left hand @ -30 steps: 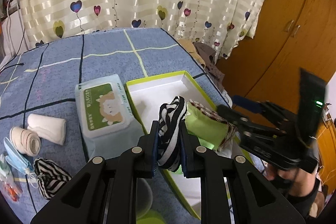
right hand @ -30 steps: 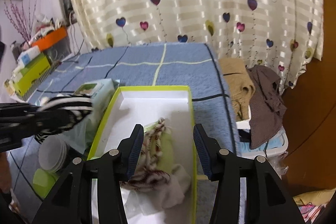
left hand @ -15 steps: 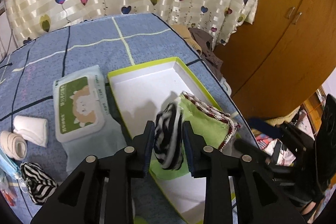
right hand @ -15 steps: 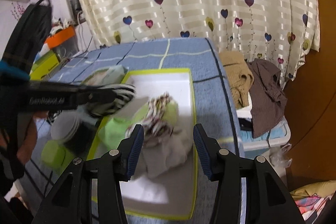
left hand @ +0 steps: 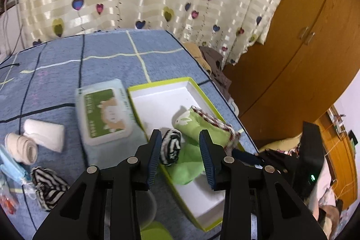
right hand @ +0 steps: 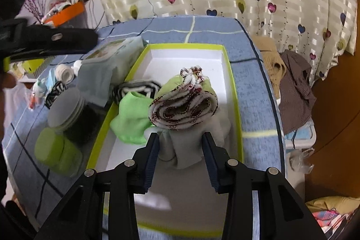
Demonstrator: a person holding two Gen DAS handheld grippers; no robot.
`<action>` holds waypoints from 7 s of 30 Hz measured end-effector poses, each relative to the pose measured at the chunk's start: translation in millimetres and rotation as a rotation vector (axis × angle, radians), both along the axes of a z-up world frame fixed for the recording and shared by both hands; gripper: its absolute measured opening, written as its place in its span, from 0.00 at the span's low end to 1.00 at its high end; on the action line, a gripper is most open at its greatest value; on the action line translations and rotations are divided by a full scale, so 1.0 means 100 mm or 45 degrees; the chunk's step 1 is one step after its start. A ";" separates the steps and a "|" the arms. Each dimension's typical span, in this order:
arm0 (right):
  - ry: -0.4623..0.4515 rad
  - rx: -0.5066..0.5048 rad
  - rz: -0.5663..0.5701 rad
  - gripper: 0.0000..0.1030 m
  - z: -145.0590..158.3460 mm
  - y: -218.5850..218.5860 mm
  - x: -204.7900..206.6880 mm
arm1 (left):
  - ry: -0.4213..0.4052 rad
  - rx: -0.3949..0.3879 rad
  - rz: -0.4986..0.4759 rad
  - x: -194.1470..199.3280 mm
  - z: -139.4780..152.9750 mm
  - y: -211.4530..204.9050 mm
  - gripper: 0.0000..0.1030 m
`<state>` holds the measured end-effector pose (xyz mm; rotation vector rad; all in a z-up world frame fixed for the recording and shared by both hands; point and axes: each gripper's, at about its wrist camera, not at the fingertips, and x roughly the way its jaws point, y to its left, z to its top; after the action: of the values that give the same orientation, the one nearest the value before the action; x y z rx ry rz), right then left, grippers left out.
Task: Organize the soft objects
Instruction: 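Lower the pouch into the tray with the right tool while the left tool lowers the striped sock, then withdraw both open tools from the tray back toward the pile, then move the right tool to the striped sock ball while the left tool approaches the plastic bag, then grasp the striped sock ball with the right tool while the left tool grasps the clear plastic bag, then carry the striped sock ball and plastic bag over the white tray box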
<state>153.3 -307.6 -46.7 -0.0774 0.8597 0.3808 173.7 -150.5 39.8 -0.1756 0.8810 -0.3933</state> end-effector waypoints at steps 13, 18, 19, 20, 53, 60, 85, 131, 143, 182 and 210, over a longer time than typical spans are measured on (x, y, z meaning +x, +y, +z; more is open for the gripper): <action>-0.005 0.031 -0.042 0.37 0.07 0.11 0.60 | -0.022 -0.074 0.130 -0.16 0.03 0.57 0.35; -0.047 0.032 -0.070 0.38 0.22 0.06 0.36 | -0.047 -0.067 0.135 -0.29 0.03 0.63 0.35; -0.054 0.027 -0.073 0.38 0.24 0.07 0.30 | -0.051 -0.063 0.134 -0.31 0.03 0.63 0.35; -0.061 0.027 -0.080 0.38 0.27 0.07 0.22 | -0.059 -0.057 0.131 -0.35 0.03 0.63 0.35; -0.201 0.045 0.050 0.50 0.82 0.95 -0.94 | -0.152 -0.080 0.253 -1.27 0.03 1.25 0.35; -0.205 0.042 0.102 0.50 0.85 1.14 -0.97 | -0.137 -0.092 0.267 -1.31 -0.01 1.35 0.35; -0.175 0.019 0.271 0.50 0.77 1.73 -0.89 | -0.093 -0.076 0.377 -1.33 -0.23 1.77 0.35; 0.016 -0.173 0.415 0.53 0.16 2.93 -0.26 | 0.098 -0.060 0.677 -1.19 -0.95 2.99 0.52; 0.099 -0.302 0.347 0.54 -0.12 3.03 0.03 | 0.154 -0.148 0.649 -1.13 -1.11 3.02 0.43; -0.129 -0.082 0.426 0.07 0.55 2.59 -0.62 | -0.019 -0.099 0.532 -1.39 -0.53 2.44 0.29; -0.313 0.032 0.182 0.07 1.08 1.38 -0.94 | -0.178 -0.011 0.292 -1.34 0.12 1.40 0.29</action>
<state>59.4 -169.5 61.0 -0.1600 0.6082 0.5051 40.1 -10.1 51.9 -0.2516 0.7128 -0.1926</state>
